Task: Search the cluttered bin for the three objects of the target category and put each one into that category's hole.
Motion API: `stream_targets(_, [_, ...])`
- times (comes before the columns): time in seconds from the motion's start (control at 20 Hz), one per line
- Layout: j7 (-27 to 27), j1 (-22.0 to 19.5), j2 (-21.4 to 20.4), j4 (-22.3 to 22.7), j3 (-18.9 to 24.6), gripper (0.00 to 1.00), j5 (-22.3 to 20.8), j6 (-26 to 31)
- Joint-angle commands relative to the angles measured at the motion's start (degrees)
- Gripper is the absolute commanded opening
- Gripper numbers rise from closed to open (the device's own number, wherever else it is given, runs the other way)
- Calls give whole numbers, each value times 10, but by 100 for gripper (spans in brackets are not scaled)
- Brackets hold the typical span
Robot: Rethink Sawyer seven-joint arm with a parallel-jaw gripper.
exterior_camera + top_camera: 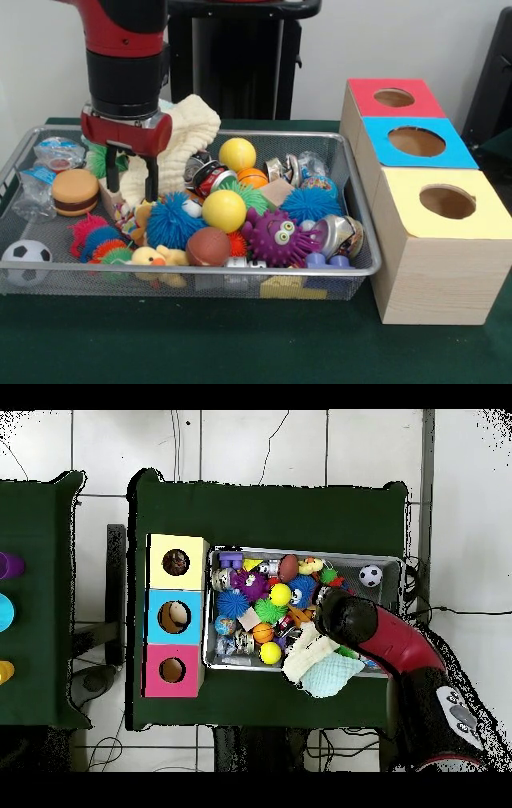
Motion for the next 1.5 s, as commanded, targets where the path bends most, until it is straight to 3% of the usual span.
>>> stream_targets(0.05, [88, -22, 55, -23, 45, 100, 6, -47])
stream_targets(0.7, [102, -53, 86, 25, 76, 100, -11, -140])
stream_targets(1.5, [123, -113, 46, 142, 131, 100, -6, -156])
